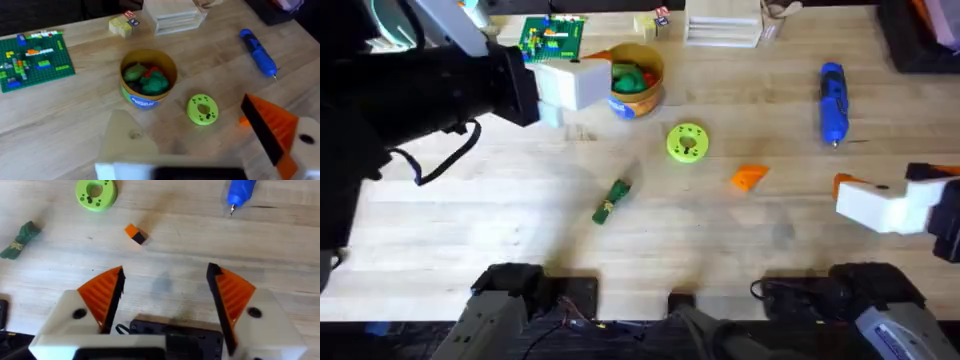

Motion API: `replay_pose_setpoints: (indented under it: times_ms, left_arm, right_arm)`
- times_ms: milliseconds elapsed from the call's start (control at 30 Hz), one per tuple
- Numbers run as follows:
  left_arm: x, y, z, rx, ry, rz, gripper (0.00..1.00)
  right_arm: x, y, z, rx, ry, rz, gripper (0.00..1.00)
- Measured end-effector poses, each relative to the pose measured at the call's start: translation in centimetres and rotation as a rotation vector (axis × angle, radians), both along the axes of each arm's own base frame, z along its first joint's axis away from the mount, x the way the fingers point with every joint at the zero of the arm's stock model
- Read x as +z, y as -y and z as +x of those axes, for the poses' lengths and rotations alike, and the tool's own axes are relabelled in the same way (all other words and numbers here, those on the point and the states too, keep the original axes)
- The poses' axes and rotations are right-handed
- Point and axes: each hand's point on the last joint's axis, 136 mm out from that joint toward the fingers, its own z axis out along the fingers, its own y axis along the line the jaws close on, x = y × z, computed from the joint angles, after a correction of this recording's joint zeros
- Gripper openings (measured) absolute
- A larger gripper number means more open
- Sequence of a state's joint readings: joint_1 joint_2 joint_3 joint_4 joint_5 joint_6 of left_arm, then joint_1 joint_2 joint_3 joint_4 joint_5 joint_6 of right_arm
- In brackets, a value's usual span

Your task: Pick up the gripper from the table and insert it into the empty holder that is missing its gripper. Then pick up a screw, insert it into the mounting hole, and use the screwdriver to tighten it. Finally, clean up the table by picking up the vegetable and placing it into the bucket.

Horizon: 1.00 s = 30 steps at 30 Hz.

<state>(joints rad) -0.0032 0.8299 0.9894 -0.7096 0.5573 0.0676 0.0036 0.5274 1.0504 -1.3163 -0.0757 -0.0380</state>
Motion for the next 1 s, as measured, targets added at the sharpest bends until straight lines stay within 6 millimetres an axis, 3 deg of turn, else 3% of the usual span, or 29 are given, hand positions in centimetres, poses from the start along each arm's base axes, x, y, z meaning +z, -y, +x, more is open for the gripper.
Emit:
replay_pose_setpoints:
  times_ms: [167, 367, 567, 800, 1000]
  left_arm:
    - [-0.7, 0.4, -0.7, -0.021, -0.048, -0.018, 0.993]
    - [0.3, 0.8, -0.4, -0.044, 0.001, -0.027, 0.993]
    - [1.9, 3.9, 0.0, -0.189, 0.180, 0.019, 0.993]
    - [-1.7, 7.9, -1.0, -0.341, 0.376, 0.018, 0.992]
    - [-5.2, 9.6, -4.7, -0.426, 0.562, -0.018, 0.993]
  right_arm:
    - [0.0, 0.0, 0.0, 0.000, 0.000, 0.000, 0.992]
    - [0.0, 0.0, 0.0, 0.000, 0.000, 0.000, 0.992]
    - [0.0, 0.0, 0.0, 0.000, 0.000, 0.000, 0.992]
    - [0.0, 0.0, 0.0, 0.000, 0.000, 0.000, 0.992]
    - [0.0, 0.0, 0.0, 0.000, 0.000, 0.000, 0.992]
